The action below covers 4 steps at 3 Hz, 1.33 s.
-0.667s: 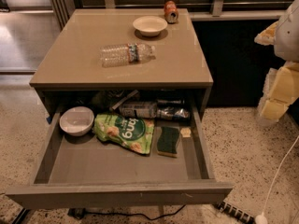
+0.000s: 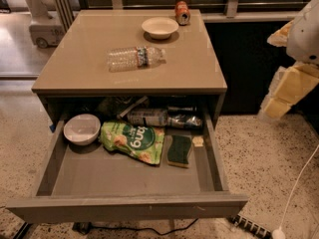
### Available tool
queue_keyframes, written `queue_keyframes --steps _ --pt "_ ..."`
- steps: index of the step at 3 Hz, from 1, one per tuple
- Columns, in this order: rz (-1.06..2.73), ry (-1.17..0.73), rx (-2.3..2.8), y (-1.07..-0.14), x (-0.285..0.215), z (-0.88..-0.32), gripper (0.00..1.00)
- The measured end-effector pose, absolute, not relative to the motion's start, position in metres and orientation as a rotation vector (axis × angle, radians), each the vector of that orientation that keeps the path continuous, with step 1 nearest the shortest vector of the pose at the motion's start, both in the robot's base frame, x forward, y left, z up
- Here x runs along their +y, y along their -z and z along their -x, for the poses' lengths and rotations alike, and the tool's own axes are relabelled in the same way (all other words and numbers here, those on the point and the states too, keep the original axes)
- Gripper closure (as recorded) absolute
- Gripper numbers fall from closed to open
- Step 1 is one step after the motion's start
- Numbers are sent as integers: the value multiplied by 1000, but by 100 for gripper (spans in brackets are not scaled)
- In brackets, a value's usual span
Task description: Place water bottle into top drawer
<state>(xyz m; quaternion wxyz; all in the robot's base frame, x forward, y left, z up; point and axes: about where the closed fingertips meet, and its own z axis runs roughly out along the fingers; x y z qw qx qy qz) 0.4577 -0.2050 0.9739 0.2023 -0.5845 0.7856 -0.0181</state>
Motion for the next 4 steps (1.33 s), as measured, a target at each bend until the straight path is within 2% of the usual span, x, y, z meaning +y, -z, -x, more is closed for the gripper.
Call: queue_keyframes --steps 1,2,3,4 --pt "1591 22 2128 -971 -172 -504 0" --pt "1586 17 2131 -970 -173 -504 0" --pt "1593 -75 2089 -959 -146 -531 0" --pt "1667 -159 2007 -951 -95 -569 0"
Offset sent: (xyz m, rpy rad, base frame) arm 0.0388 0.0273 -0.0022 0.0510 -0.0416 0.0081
